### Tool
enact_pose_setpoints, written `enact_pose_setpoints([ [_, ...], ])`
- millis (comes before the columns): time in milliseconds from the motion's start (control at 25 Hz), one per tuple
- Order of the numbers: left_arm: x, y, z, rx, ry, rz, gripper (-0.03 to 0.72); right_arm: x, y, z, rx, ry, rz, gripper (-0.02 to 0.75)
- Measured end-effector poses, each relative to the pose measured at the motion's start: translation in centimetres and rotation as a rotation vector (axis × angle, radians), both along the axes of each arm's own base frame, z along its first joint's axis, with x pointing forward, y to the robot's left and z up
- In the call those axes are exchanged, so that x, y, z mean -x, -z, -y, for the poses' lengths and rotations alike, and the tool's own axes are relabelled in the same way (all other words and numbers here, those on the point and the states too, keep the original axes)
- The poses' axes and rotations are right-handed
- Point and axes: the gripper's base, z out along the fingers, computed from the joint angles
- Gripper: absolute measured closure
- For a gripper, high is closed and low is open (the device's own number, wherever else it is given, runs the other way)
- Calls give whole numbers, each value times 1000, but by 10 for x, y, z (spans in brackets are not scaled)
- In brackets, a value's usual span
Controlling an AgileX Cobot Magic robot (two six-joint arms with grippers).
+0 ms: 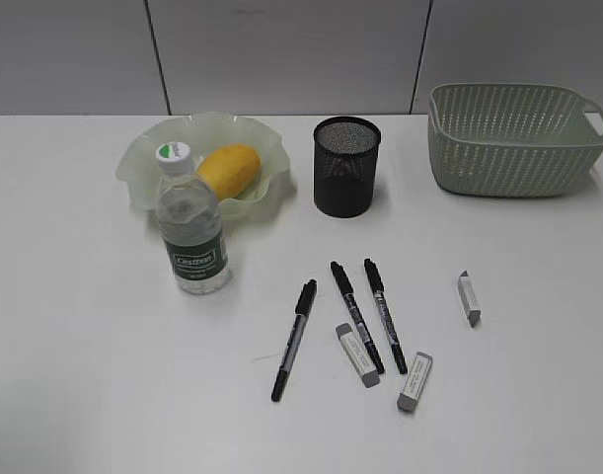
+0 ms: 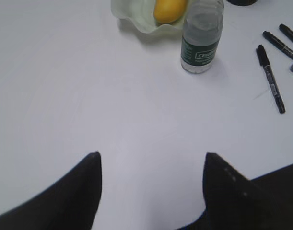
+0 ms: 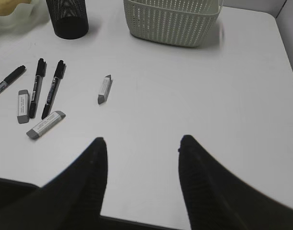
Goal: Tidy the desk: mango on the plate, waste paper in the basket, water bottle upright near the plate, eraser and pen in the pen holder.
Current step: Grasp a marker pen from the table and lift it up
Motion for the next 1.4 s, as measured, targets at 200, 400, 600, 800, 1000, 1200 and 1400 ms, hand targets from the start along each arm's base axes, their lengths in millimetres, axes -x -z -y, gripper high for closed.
enact_pose_setpoints([
  [200, 55, 10, -23, 103, -16, 141, 200, 0, 0, 0, 0, 0, 0, 365],
  [400, 68, 27, -28, 154, -21, 195, 200, 0, 0, 0, 0, 0, 0, 390],
  [600, 68, 29, -28, 159, -24, 204, 201, 0, 0, 0, 0, 0, 0, 395],
  [800, 68, 29, -28, 161, -24, 203, 201, 0, 0, 0, -1, -1, 0, 395],
  [1000, 71, 29, -28, 168, -65, 220, 201, 0, 0, 0, -1, -1, 0, 398],
  [1200, 77, 29, -29, 167, -176, 263, 201, -4, 0, -1, -5, -5, -21, 399],
  [1400, 77, 29, -29, 167, -189, 265, 201, -43, -16, -7, -27, -11, -118, 399],
])
